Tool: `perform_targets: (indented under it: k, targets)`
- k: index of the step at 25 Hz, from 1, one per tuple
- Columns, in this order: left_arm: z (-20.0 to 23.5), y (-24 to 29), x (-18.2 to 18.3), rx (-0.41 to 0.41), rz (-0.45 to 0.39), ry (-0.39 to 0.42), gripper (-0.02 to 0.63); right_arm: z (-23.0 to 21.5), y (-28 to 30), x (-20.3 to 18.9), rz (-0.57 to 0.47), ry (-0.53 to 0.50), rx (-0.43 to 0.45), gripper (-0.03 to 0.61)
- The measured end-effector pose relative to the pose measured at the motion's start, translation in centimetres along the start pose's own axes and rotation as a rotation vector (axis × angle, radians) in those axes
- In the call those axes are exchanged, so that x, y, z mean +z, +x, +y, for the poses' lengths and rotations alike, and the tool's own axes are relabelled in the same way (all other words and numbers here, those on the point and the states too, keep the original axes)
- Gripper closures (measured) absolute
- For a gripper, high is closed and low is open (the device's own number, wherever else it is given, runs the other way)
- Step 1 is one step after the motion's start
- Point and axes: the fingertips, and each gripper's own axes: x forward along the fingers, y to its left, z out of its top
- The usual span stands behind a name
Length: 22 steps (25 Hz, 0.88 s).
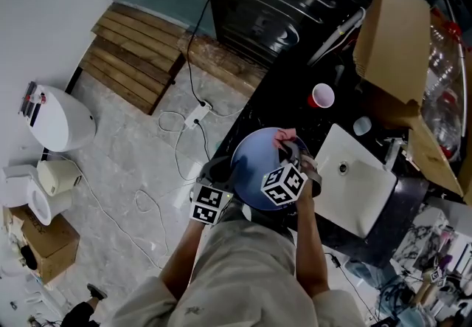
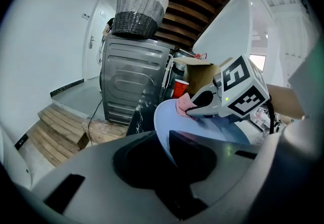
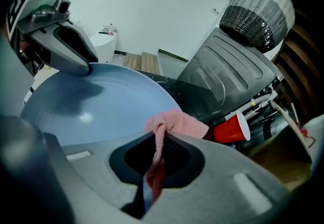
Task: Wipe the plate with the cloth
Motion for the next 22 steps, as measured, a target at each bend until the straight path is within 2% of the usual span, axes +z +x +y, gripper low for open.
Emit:
perform_targets:
  k: [22]
  targets:
    - [0.0, 0.2, 0.0, 0.0, -0.01, -0.001, 0.534, 4.5, -0.4, 5.0, -0.155, -0.074, 0.133, 0.557]
